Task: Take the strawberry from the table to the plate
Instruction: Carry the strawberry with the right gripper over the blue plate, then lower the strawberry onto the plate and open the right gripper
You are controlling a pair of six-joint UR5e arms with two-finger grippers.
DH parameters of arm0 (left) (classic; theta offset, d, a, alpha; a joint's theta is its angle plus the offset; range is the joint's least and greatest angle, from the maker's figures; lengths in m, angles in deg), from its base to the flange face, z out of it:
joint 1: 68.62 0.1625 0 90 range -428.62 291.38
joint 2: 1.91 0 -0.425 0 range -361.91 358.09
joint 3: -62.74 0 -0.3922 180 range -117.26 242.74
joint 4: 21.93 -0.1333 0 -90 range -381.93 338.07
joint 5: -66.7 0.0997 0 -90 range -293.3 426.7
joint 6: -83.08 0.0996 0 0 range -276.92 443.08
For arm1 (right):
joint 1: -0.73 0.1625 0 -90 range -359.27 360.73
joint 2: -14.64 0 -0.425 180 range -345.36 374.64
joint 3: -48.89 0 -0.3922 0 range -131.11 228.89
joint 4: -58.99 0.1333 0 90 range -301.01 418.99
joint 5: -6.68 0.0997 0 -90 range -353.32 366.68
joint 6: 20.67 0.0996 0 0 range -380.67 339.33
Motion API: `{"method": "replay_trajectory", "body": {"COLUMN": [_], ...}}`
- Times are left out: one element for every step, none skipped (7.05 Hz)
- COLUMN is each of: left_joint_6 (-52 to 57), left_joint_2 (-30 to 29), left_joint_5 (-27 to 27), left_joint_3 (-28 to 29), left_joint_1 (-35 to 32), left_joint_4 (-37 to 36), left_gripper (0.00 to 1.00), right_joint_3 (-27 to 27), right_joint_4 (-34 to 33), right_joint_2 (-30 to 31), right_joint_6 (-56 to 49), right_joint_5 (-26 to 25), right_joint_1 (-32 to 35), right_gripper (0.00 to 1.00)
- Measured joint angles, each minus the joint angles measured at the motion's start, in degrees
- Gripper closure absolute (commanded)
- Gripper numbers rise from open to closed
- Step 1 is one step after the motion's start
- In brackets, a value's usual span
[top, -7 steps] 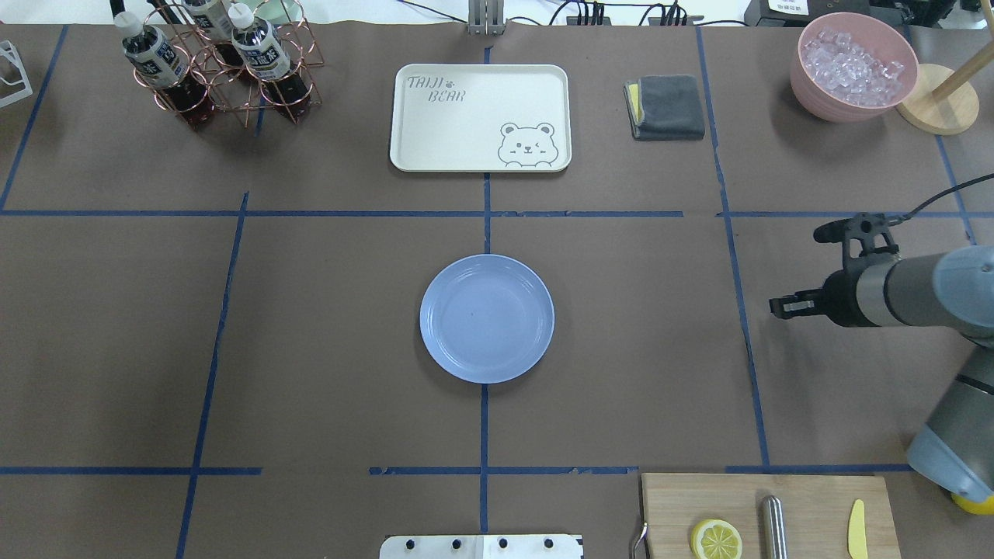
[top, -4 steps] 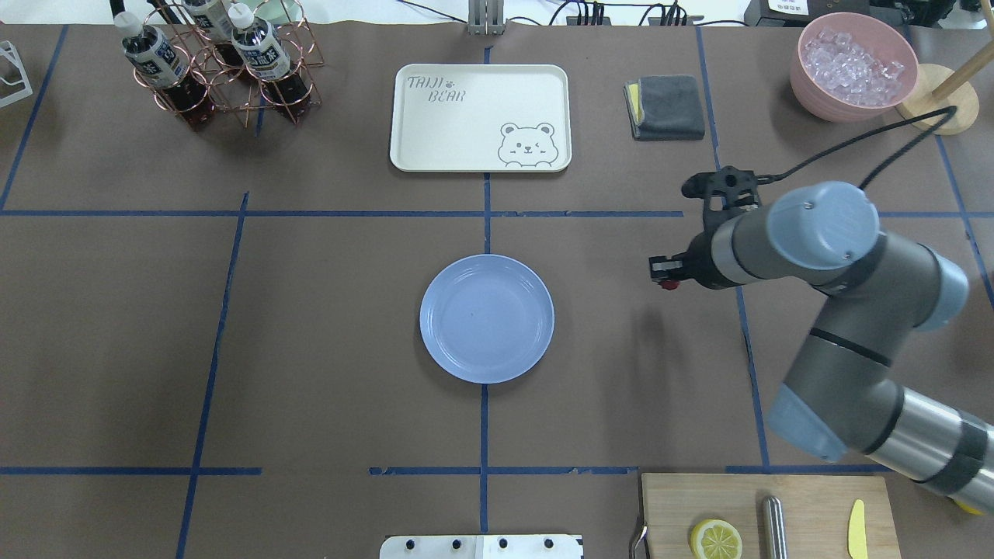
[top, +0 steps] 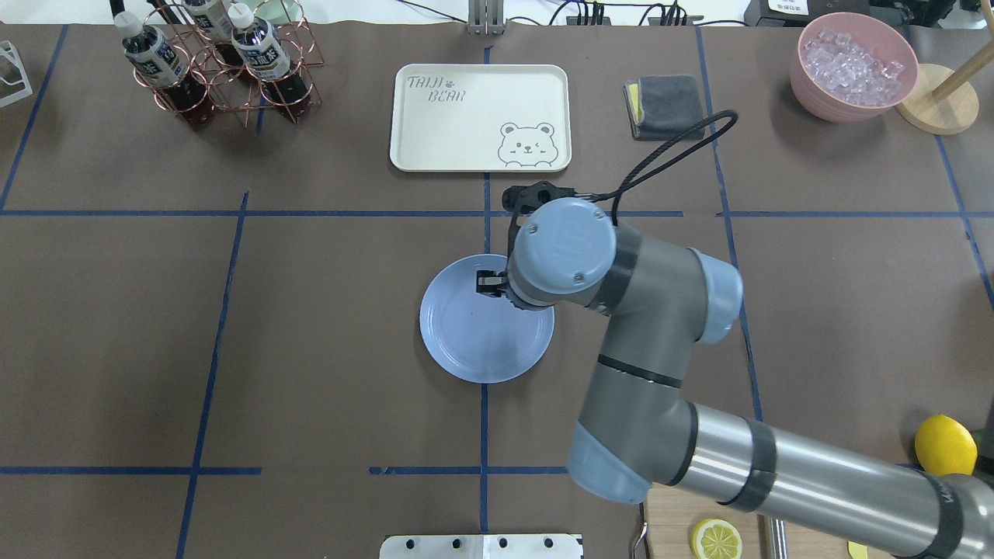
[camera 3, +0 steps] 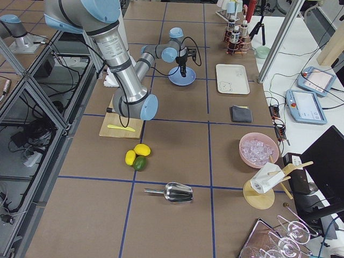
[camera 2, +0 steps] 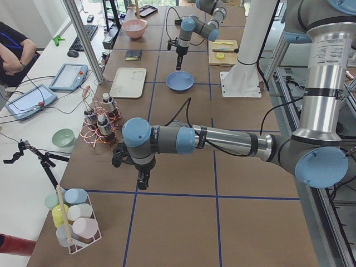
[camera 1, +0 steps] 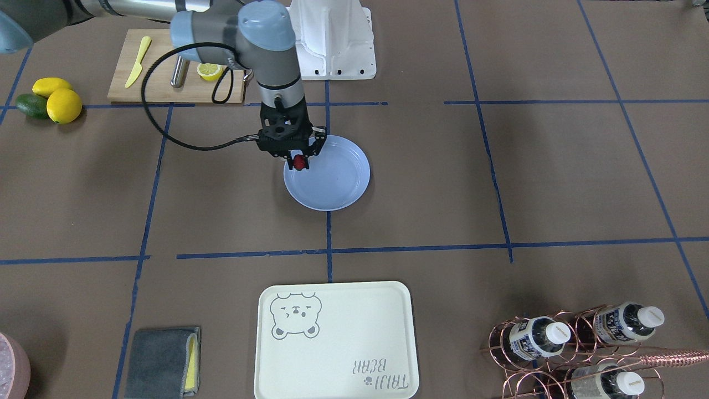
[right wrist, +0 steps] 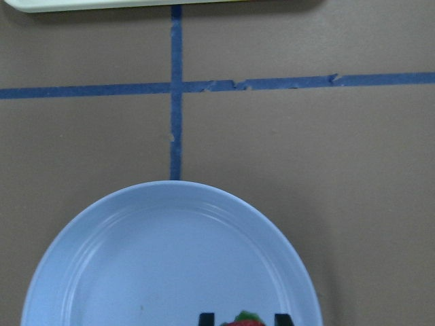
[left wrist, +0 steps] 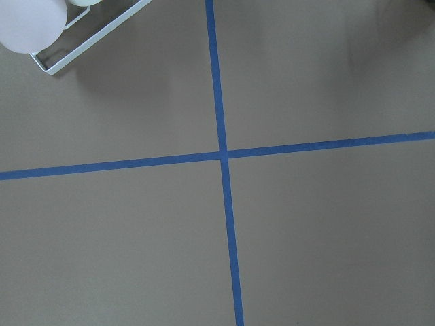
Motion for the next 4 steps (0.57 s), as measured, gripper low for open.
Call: {"method": "replay_trajectory", "body": {"left_joint_6": [0.0, 0.0, 0.0, 0.0], "left_joint_2": [0.0, 0.0, 0.1, 0.1], "left_joint_5": [0.0, -0.1, -0.1, -0.1], "left_joint_3": [0.0, 0.0, 0.0, 0.0], "left_joint_1": [0.0, 0.0, 0.0, 0.0], "left_joint_4": [0.0, 0.0, 0.0, 0.0], "left_gripper": [0.0, 0.0, 0.0, 0.0], "right_joint_3": [-4.2, -6.8, -8.2, -9.1], "right_joint_4": [-0.3, -0.3, -0.2, -0.1], "right_joint_2": [-3.1, -4.5, -5.2, -5.4], "right_joint_6": [1.2, 1.7, 1.9, 1.9], "right_joint_5": [-1.9, -2.8, -3.4, -3.8], "right_joint_1": [-1.6, -2.6, -3.0, -3.2], "right_gripper": [1.0, 1.0, 1.0, 1.0]}}
